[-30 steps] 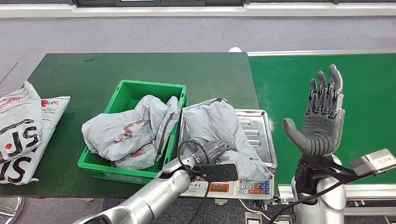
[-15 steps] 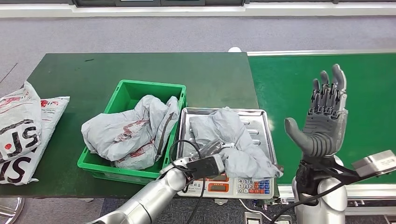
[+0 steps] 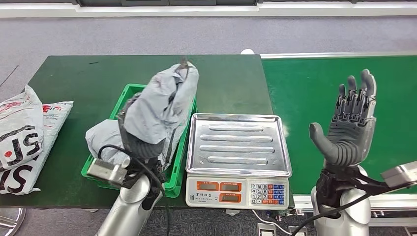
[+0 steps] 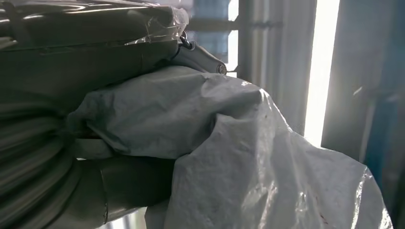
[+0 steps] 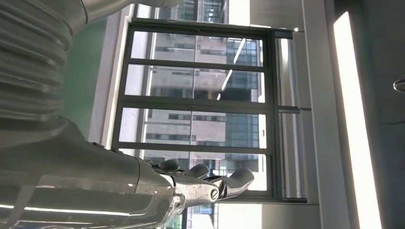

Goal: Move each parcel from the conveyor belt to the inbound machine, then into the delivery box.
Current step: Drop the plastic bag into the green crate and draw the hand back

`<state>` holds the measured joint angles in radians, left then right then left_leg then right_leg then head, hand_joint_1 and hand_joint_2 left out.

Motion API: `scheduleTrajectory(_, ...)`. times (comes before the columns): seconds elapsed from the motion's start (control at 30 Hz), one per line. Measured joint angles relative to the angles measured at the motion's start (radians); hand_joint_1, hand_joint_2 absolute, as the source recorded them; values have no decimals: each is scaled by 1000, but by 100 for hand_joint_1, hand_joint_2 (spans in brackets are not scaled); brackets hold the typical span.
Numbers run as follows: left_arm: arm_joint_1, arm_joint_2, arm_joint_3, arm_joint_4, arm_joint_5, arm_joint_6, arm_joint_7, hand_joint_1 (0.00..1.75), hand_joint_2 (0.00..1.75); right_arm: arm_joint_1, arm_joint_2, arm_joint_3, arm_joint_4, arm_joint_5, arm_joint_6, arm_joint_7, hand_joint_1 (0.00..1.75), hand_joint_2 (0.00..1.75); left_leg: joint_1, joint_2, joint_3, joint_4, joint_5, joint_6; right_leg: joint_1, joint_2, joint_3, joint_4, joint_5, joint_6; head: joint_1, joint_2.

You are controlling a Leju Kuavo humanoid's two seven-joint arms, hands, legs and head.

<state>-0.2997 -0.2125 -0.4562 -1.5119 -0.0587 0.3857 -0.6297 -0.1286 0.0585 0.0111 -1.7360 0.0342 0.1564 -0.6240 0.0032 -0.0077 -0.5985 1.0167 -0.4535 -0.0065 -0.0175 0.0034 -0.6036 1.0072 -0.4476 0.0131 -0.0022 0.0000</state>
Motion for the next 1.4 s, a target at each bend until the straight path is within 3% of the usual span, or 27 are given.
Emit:
scheduleTrajectory(0.17, 19, 36, 2, -121, -43, 112, 0, 175, 175, -14, -9, 0, 10, -2, -10, -5, 0, 175, 0, 0, 0, 0, -1, 1, 0, -1, 0, 0, 0, 0, 0, 0)
scheduleTrajectory(0.27, 8, 59, 3, -104, -217, 240, 5, 175, 175, -11, -15, 0, 14, -2, -28, -13, 0, 175, 0, 0, 1, 0, 0, 1, 0, -1, 0, 0, 0, 0, 0, 0)
scheduleTrajectory(0.33, -6, 64, 13, -41, -381, 273, 42, 175, 175, 1, -18, 0, 14, 4, -38, -29, 0, 175, 0, 0, 2, 0, 0, 1, 0, -1, 1, 0, 0, 0, 0, 0)
scheduleTrajectory(0.57, -95, 65, 89, 225, -753, 70, 410, 175, 175, 28, -25, -2, 15, 30, -43, -60, 0, 175, 0, 1, 2, 0, 0, 0, 0, 1, 0, 0, 1, 0, 0, 0)
scheduleTrajectory(0.7, -122, 65, 108, 307, -807, 18, 468, 175, 175, 34, -25, -5, 15, 37, -43, -61, 0, 175, 0, 1, 2, 0, 1, -1, 0, 1, 0, 0, 1, 0, 0, 0)
scheduleTrajectory(0.9, -170, 66, 143, 412, -995, -126, 645, 175, 175, 42, -25, -7, 15, 61, -34, -61, 0, 175, 0, 1, 1, 0, 0, -1, 0, 1, -1, 0, 1, 0, 0, 0)
scheduleTrajectory(1.13, -306, 82, 209, 618, -1127, -226, 737, 175, 175, 38, -16, -7, 22, 85, -21, -62, 0, 175, 0, 1, 1, 0, 2, -1, 0, 1, -1, 0, 2, -1, 0, 0)
scheduleTrajectory(1.4, -352, 89, 222, 707, -1135, -230, 742, 175, 175, 35, -11, -7, 26, 90, -20, -62, 0, 175, 0, 0, 1, 0, 2, -1, 0, 1, 0, 0, 2, -1, 0, 0)
